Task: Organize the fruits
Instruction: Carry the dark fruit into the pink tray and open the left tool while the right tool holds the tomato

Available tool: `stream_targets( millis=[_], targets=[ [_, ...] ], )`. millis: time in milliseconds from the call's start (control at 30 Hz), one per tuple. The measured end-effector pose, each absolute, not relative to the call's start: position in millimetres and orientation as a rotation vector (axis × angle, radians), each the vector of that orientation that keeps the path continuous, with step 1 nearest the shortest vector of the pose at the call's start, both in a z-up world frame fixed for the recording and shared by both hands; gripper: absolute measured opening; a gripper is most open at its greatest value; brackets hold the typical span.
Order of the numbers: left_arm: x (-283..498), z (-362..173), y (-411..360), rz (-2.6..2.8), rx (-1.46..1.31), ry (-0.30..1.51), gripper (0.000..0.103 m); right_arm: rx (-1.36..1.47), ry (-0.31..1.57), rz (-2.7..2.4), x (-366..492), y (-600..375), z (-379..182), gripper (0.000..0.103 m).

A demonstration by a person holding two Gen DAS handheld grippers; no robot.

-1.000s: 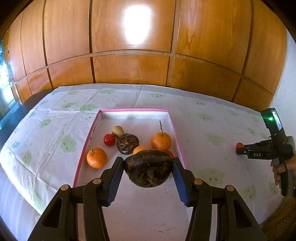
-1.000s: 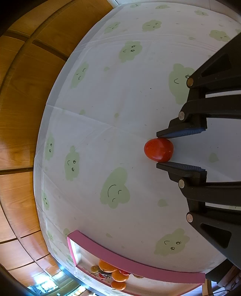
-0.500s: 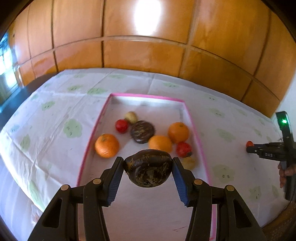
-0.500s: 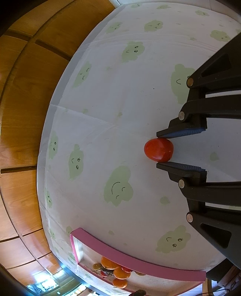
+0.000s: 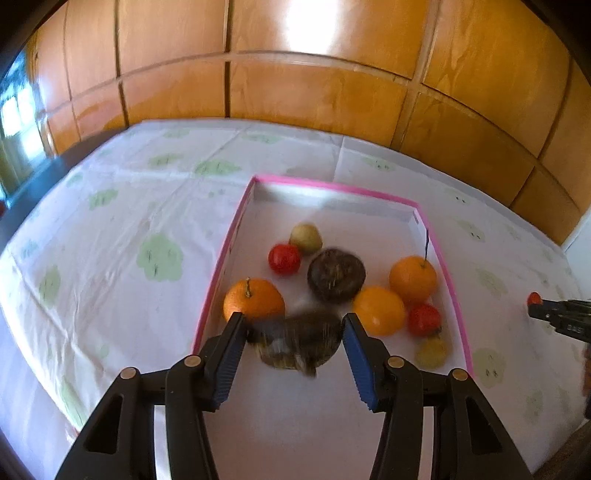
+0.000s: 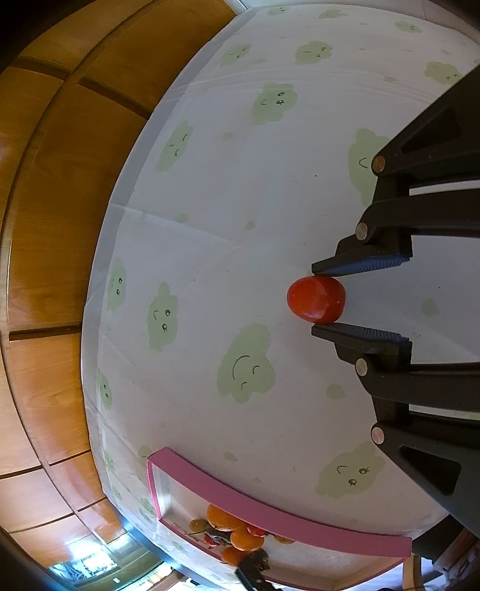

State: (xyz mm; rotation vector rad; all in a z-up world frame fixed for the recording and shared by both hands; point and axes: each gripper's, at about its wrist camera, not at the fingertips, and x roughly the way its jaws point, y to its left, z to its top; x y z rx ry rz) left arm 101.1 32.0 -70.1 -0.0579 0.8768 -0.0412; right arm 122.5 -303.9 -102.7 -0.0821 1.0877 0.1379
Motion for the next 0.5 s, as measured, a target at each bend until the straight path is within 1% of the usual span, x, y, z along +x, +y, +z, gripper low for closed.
stream_targets(
  millis=[200, 500],
  targets=[
    [105, -65, 33, -0.035, -0.049, 0.853, 0.055, -0.088, 1.091, 0.133, 125, -303, -102, 0.026],
    [73, -57, 43, 0.061, -0.081, 0.813, 0.059, -0.09, 1.085, 0.129, 123, -299, -102, 0.026]
  ],
)
